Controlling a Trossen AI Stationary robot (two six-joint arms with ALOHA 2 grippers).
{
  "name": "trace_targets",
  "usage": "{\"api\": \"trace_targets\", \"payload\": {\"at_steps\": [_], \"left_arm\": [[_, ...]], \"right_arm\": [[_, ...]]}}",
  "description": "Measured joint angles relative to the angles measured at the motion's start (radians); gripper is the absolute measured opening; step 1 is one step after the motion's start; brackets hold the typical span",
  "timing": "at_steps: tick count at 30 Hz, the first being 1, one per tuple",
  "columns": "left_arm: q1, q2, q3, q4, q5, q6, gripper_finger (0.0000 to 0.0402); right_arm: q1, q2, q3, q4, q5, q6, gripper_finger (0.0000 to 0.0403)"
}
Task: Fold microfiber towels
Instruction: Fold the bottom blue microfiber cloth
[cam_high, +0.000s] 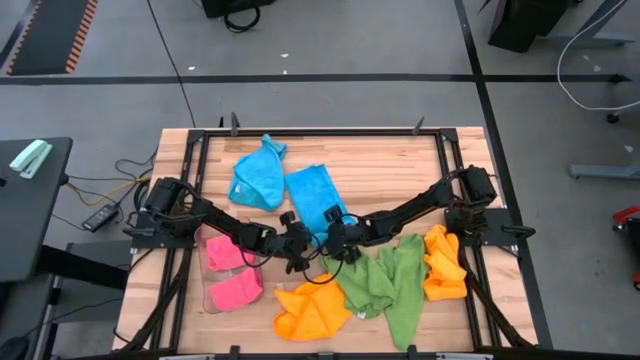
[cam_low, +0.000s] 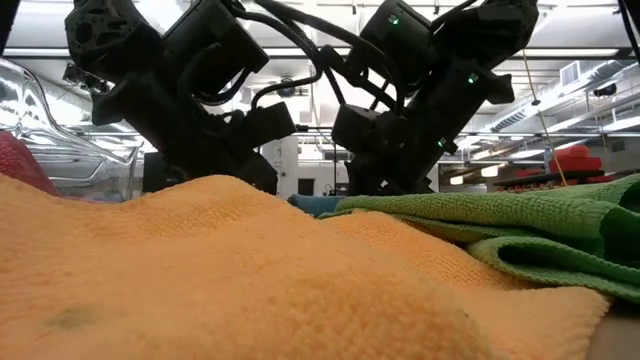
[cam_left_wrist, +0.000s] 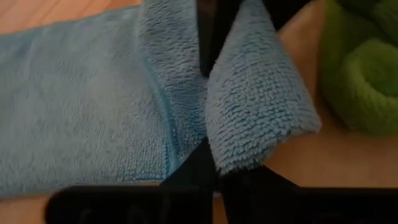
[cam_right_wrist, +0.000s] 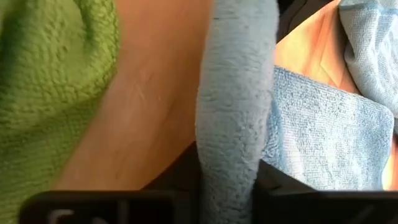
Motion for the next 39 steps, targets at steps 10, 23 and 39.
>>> {"api": "trace_targets", "payload": {"at_steps": [10, 23, 39], "left_arm": [[-0.046, -0.090, -0.001, -0.092, 0.019, 0.209, 0.0198], [0.014, -0.118, 0.000, -0.127, 0.000, 0.275, 0.0206], [0.113, -0.119, 0.000, -0.118, -0.003, 0.294, 0.0159]], "right_arm": [[-0.015, -0.021, 0.001, -0.068, -0.041, -0.043, 0.0038], [0.001, -0.135, 0.002, -0.316, -0.266, -0.036, 0.0038], [0.003, -0.190, 0.007, -0.396, -0.375, -0.054, 0.0038]]}}
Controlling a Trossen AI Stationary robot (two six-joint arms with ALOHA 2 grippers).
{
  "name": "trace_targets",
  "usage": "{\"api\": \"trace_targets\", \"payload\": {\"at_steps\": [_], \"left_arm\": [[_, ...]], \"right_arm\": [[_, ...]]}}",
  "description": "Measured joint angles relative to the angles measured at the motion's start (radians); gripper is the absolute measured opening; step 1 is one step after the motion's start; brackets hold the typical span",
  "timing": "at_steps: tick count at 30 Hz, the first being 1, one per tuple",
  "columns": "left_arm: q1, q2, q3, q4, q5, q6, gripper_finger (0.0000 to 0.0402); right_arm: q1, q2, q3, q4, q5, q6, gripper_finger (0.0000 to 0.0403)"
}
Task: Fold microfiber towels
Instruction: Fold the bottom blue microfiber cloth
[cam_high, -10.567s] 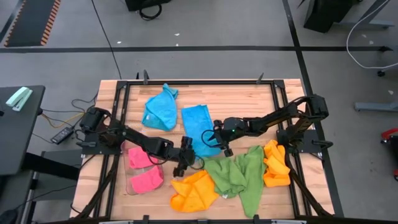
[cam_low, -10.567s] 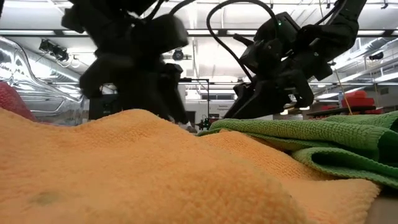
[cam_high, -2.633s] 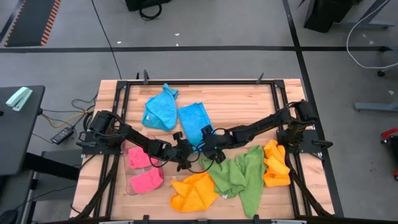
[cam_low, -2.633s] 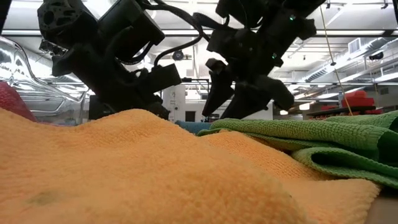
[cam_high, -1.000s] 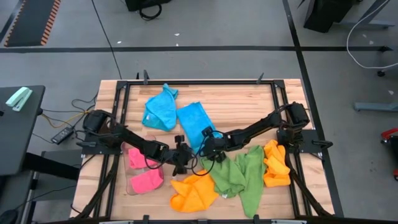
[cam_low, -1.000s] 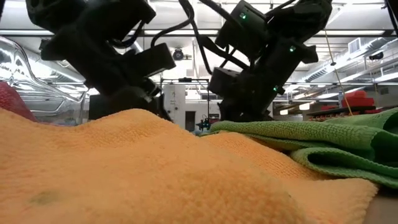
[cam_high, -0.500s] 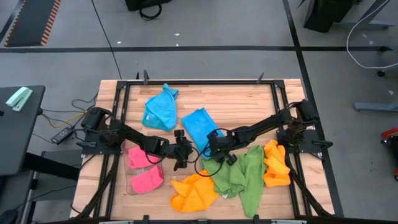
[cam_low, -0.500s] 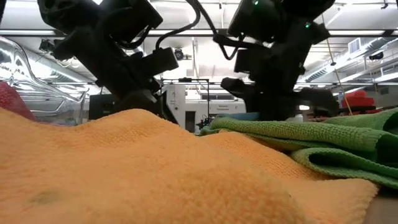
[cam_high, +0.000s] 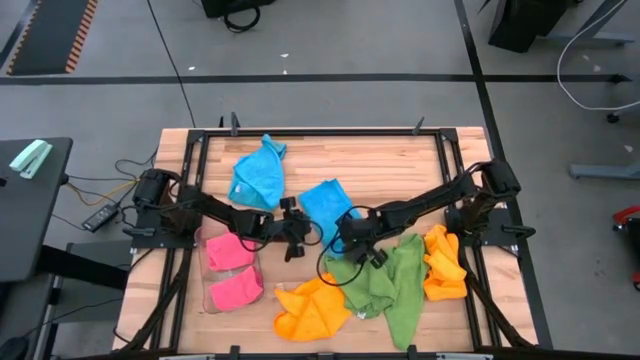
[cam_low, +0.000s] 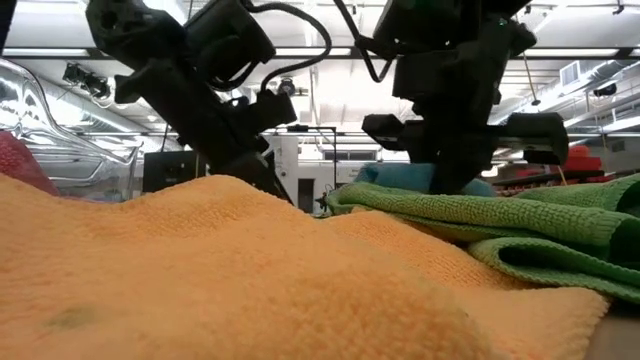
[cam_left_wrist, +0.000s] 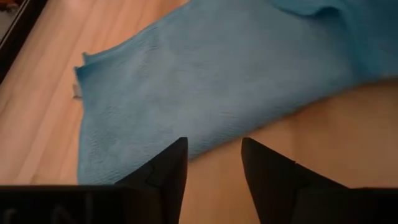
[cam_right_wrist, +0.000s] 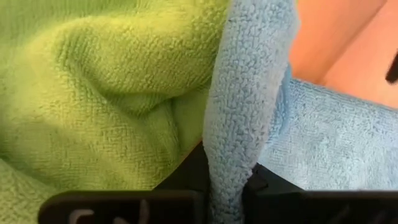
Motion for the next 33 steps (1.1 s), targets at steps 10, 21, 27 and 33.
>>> {"api": "trace_targets", "payload": {"at_steps": [10, 21, 27, 33], "left_arm": [[-0.005, -0.001, 0.000, 0.041, 0.002, 0.013, 0.0144], [-0.002, -0.002, 0.001, 0.027, 0.001, 0.038, 0.0139], [-0.002, -0.002, 0.002, 0.010, 0.001, 0.036, 0.0131], [0.002, -0.002, 0.001, -0.010, 0.000, 0.006, 0.0121]], "right_arm": [[-0.095, 0.001, 0.001, 0.060, -0.153, -0.013, 0.0038], [-0.104, 0.155, 0.195, -0.115, -0.164, 0.014, 0.0038], [-0.114, 0.184, 0.262, -0.171, -0.164, 0.034, 0.0038], [-0.140, 0.184, 0.264, -0.179, -0.192, 0.019, 0.0038]]}}
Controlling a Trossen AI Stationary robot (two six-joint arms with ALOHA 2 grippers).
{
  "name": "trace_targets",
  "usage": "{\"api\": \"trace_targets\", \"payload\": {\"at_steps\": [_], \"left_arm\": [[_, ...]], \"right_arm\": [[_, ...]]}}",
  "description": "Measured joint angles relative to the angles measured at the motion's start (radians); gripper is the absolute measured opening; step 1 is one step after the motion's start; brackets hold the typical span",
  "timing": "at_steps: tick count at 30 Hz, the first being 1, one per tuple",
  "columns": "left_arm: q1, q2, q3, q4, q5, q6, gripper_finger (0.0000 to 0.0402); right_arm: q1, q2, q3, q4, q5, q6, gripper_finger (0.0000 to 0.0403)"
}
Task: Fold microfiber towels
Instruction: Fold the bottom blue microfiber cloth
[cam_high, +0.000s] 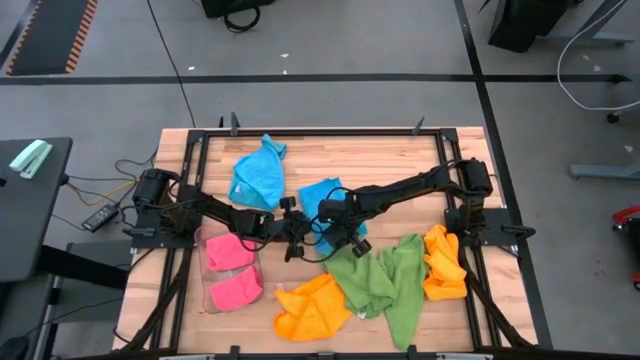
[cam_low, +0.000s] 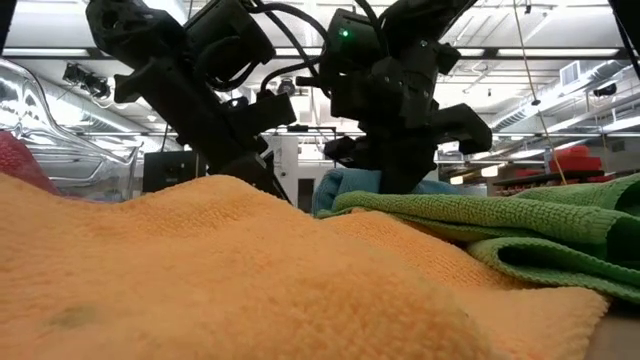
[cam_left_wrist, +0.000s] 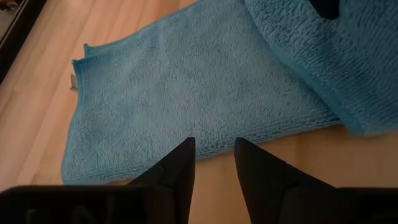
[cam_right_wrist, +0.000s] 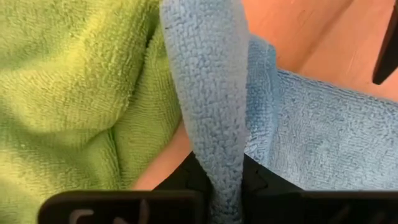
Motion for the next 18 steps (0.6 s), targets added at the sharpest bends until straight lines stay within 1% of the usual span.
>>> {"api": "trace_targets", "payload": {"at_steps": [9, 15, 18], "left_arm": [[-0.003, 0.000, 0.000, 0.007, 0.001, -0.003, 0.0130], [-0.003, 0.000, 0.000, 0.008, 0.001, -0.003, 0.0124], [-0.003, 0.000, 0.000, 0.008, 0.046, -0.003, 0.0122]], "right_arm": [[-0.016, 0.000, -0.001, 0.013, -0.048, -0.026, 0.0039], [-0.043, 0.000, -0.002, 0.037, -0.059, -0.027, 0.0053], [-0.058, 0.000, -0.002, 0.045, -0.059, -0.027, 0.0066]]}}
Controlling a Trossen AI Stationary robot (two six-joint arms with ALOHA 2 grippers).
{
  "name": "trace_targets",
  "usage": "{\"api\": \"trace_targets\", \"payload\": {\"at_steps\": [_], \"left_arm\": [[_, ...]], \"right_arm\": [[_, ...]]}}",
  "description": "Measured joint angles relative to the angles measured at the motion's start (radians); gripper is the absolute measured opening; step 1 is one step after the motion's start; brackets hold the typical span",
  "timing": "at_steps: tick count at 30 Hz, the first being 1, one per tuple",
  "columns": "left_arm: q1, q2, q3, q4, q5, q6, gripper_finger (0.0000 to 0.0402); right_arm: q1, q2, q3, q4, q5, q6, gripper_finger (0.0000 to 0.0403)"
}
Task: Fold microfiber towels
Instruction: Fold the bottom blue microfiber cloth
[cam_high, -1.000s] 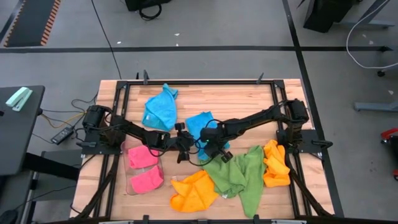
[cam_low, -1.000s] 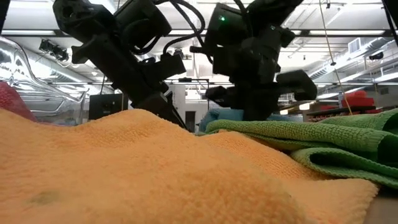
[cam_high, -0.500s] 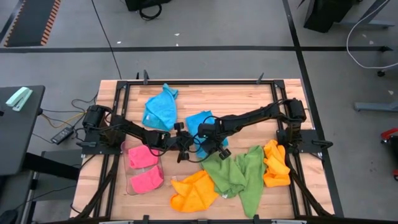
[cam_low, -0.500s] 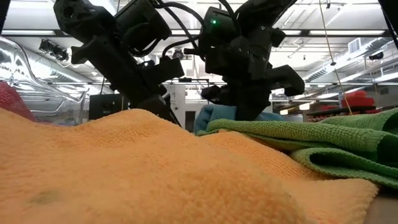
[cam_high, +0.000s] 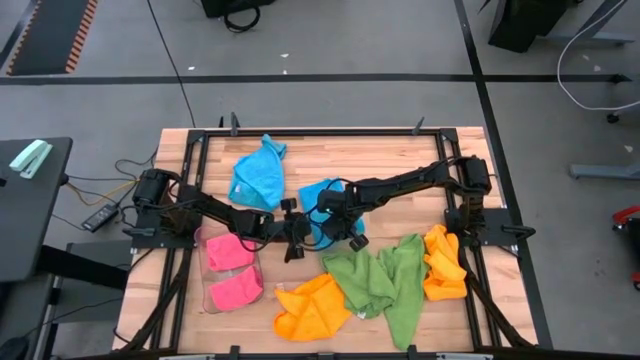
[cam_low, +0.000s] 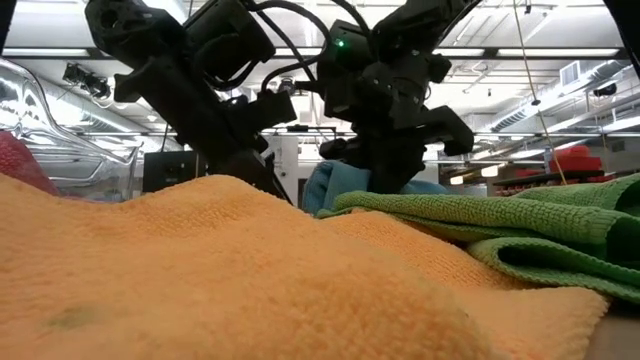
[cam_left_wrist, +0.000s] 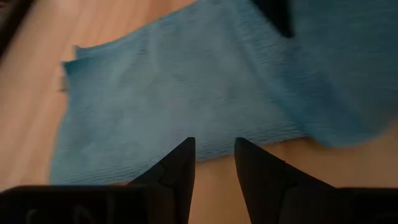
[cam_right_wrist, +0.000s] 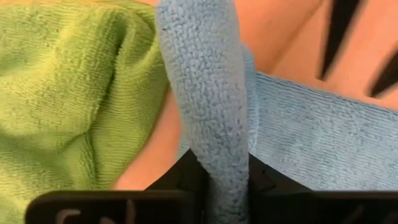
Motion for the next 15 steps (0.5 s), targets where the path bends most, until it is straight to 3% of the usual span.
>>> {"api": "trace_targets", "payload": {"at_steps": [9, 15], "left_arm": [[-0.001, 0.000, 0.000, 0.055, 0.174, 0.009, 0.0127], [0.000, 0.004, 0.000, 0.060, 0.189, 0.016, 0.0118]], "right_arm": [[-0.022, 0.000, 0.000, 0.005, 0.000, 0.027, 0.0105], [-0.021, 0.000, 0.000, 0.018, 0.000, 0.048, 0.0128]]}}
